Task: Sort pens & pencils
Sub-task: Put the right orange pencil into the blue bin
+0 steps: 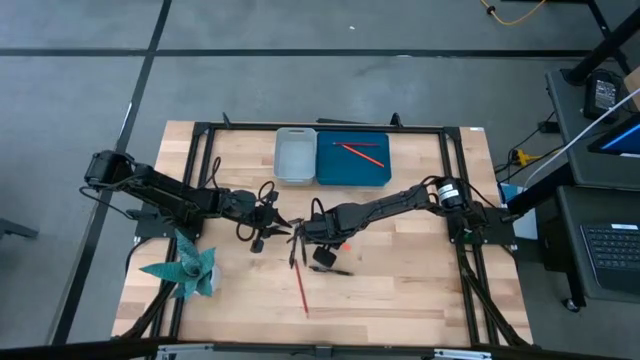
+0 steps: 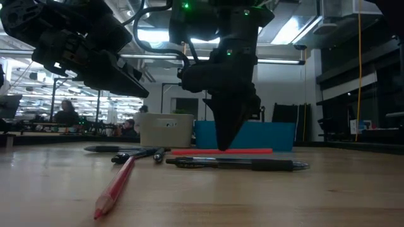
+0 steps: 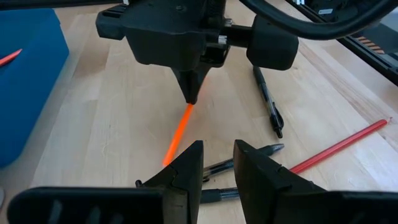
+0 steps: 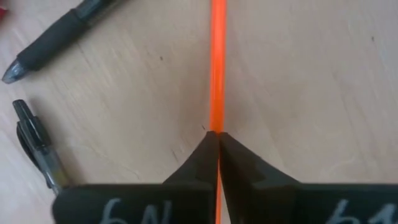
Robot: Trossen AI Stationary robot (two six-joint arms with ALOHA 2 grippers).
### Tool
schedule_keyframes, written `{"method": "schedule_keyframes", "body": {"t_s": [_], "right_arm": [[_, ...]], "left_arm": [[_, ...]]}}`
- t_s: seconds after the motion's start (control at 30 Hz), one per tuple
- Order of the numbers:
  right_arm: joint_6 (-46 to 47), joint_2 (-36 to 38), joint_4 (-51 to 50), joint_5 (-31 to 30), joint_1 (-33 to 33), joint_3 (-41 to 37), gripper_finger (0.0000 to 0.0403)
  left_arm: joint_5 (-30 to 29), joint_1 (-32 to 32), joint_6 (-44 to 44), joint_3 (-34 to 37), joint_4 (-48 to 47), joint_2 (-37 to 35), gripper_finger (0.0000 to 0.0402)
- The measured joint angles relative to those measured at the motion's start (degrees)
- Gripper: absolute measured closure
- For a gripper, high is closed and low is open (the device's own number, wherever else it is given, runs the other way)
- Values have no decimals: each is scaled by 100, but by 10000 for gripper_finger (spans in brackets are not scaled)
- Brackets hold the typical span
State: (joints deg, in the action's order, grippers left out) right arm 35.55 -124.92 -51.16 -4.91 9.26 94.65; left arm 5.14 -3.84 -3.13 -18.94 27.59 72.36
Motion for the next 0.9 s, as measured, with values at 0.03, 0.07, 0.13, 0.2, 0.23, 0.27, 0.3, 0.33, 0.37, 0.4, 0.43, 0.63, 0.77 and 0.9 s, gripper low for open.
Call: {"method": "schedule_keyframes", "body": {"t_s": [0.03,0.07,0.13,0.2,0.23,0.27,0.3,0.33,0.37,0.4,0.43,0.63,0.77,0.9], "right_arm": [[8,0,0,0,0,2,386],[15,0,0,2,0,2,383],[12,0,0,3,0,2,380],[12,3,0,2,1,2,379],[6,7,0,2,2,2,379],[2,9,1,2,2,3,378],[1,9,2,2,2,4,378],[-5,9,2,2,2,4,378],[-7,9,2,2,2,4,378],[-20,9,6,0,2,4,378],[-41,9,13,1,2,7,378],[-136,9,38,2,2,9,377],[-183,11,155,23,2,9,377],[-329,11,422,128,2,10,368]], "left_arm": [[1,1,0,0,1,1,319],[1,0,1,0,0,0,319],[0,0,1,0,0,0,319],[1,2,0,0,0,0,319],[1,0,0,0,0,0,319],[1,0,0,0,0,0,319],[1,0,0,0,1,0,319],[1,0,0,0,0,0,319],[1,0,0,0,2,0,319],[1,0,0,0,0,0,319],[1,1,0,0,1,0,319],[1,1,0,0,1,0,319],[1,2,0,0,2,0,319],[1,1,0,0,2,0,319]]}}
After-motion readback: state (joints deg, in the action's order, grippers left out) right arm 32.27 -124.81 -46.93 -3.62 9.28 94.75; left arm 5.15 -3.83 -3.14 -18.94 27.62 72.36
